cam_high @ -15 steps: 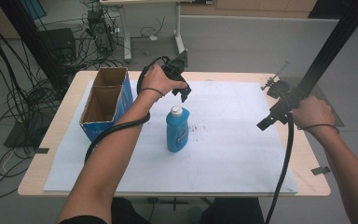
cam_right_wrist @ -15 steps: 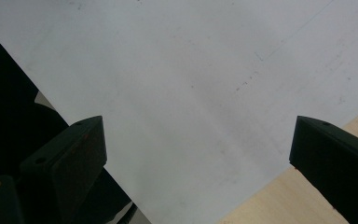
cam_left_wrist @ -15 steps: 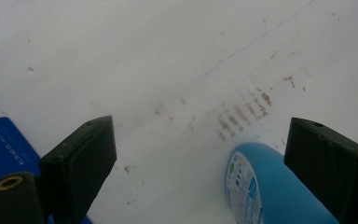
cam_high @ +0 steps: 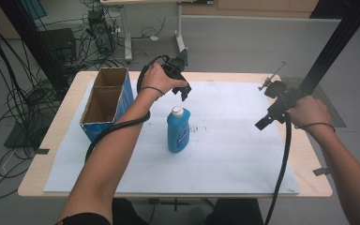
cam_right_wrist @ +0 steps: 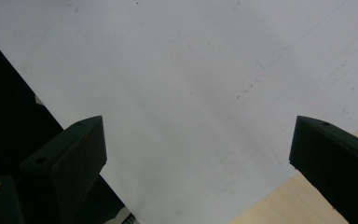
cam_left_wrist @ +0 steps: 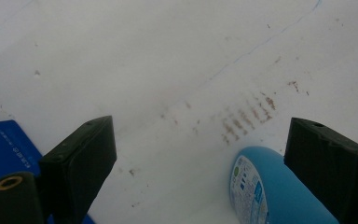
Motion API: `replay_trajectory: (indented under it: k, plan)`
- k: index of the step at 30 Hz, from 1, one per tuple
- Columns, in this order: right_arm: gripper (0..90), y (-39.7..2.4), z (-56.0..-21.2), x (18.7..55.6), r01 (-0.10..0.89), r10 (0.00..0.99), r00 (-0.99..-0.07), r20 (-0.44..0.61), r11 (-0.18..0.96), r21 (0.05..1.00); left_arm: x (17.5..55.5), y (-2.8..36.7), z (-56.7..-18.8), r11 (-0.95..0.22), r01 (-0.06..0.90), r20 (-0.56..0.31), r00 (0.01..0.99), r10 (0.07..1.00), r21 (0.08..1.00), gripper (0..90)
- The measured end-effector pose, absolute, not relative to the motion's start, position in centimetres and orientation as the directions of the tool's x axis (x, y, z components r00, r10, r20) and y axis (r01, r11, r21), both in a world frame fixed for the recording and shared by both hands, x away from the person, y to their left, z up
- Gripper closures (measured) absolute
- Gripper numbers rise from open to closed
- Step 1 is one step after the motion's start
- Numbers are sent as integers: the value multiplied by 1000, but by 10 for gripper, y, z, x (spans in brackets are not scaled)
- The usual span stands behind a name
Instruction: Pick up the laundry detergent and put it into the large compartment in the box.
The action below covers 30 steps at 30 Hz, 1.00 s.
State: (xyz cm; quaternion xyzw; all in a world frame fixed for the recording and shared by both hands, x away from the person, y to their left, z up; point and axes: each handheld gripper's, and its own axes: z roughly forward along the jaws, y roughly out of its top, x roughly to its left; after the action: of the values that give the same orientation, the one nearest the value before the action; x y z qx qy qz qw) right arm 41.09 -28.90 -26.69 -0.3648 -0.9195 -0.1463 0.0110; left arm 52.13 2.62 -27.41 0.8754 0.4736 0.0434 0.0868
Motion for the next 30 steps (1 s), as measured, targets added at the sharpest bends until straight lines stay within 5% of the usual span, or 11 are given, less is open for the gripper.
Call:
replay_trajectory:
  k: [30]
  plan:
    - [36,-280,-273,416,660,647,-749,142,710,243,488,24,-219,-568,780,1,588,809,263,94]
